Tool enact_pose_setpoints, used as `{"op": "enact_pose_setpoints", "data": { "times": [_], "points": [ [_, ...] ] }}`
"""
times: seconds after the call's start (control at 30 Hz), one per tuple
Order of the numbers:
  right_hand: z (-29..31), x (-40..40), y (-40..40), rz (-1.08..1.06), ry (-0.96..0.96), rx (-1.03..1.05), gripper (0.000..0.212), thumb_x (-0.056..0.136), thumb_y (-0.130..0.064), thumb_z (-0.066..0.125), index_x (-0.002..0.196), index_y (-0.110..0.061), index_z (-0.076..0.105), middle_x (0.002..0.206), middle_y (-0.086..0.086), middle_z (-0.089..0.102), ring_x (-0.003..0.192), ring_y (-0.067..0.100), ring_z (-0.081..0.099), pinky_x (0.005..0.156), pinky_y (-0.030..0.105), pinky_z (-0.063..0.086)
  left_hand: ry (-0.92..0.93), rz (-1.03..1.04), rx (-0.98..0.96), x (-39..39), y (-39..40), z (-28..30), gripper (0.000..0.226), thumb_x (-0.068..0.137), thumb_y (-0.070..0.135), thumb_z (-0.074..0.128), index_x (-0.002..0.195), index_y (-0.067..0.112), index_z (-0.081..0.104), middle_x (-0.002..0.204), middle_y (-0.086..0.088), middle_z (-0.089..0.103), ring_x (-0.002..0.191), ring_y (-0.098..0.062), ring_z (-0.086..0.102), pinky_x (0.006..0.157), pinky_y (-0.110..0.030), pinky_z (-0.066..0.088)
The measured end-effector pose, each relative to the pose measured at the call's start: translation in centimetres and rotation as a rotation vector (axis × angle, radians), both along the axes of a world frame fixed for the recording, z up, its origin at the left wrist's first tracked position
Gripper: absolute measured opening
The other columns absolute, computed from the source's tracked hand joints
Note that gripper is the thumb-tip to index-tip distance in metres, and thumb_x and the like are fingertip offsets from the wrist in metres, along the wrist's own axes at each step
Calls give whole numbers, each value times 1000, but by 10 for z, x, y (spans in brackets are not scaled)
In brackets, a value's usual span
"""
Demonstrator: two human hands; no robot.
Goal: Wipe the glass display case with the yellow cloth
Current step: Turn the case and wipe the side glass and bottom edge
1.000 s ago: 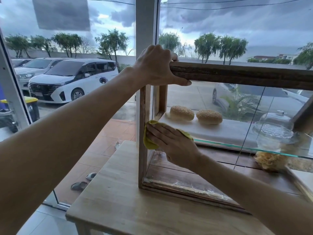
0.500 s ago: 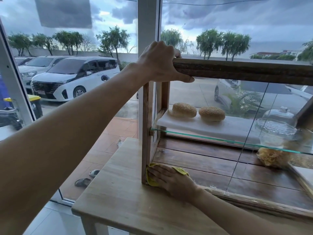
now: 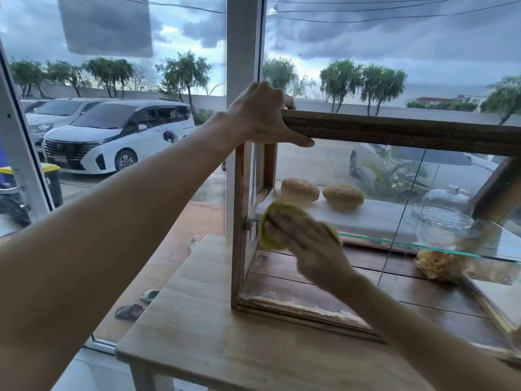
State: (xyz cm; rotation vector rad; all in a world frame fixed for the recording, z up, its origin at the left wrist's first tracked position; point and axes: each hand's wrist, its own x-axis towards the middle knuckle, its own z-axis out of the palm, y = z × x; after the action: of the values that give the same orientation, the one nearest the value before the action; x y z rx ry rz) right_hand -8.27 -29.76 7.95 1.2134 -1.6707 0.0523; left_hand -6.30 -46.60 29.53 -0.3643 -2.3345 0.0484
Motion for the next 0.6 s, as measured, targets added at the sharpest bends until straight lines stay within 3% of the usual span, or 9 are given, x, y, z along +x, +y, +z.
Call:
{"op": "enact_pose_setpoints", "data": {
  "times": [0.1, 0.23, 0.37, 0.53, 0.6],
  "points": [
    [43, -8, 12, -71, 30, -123, 55, 82, 7, 40, 134, -5, 53, 141, 13, 48, 134, 24, 38, 113, 37, 26, -8, -10, 6, 0, 0, 0, 88, 61, 77, 61, 119, 12, 66, 74, 2, 66, 65, -12, 51, 83, -20, 39],
    [66, -16, 8, -147, 39, -79, 60, 79, 9, 39, 137, -4, 49, 145, 12, 45, 136, 25, 36, 113, 39, 30, 7, -14, 1, -1, -1, 0, 88, 60, 77, 62, 120, 12, 65, 69, 4, 56, 66, -11, 49, 80, -19, 37],
    [75, -16, -12, -162, 27, -70, 68, 72, 10, 45, 138, -4, 47, 147, 11, 41, 138, 24, 36, 115, 37, 27, 14, -23, 18, -2, -2, 0, 89, 59, 77, 62, 119, 12, 66, 82, -4, 71, 67, -11, 51, 80, -18, 38],
    [87, -16, -40, -129, 26, -20, 73, 66, 10, 57, 137, -4, 49, 147, 10, 43, 136, 25, 40, 114, 37, 29, 16, -16, 32, -3, -2, 0, 89, 58, 79, 61, 118, 14, 66, 87, -5, 72, 71, -11, 51, 83, -20, 40],
    [90, -16, -49, -108, 45, -13, 69, 68, 10, 59, 135, -4, 51, 145, 11, 45, 135, 26, 41, 114, 37, 28, 20, -13, 23, -2, -1, -1, 89, 59, 79, 61, 119, 13, 66, 80, -3, 69, 70, -10, 50, 81, -19, 39]
  ]
}}
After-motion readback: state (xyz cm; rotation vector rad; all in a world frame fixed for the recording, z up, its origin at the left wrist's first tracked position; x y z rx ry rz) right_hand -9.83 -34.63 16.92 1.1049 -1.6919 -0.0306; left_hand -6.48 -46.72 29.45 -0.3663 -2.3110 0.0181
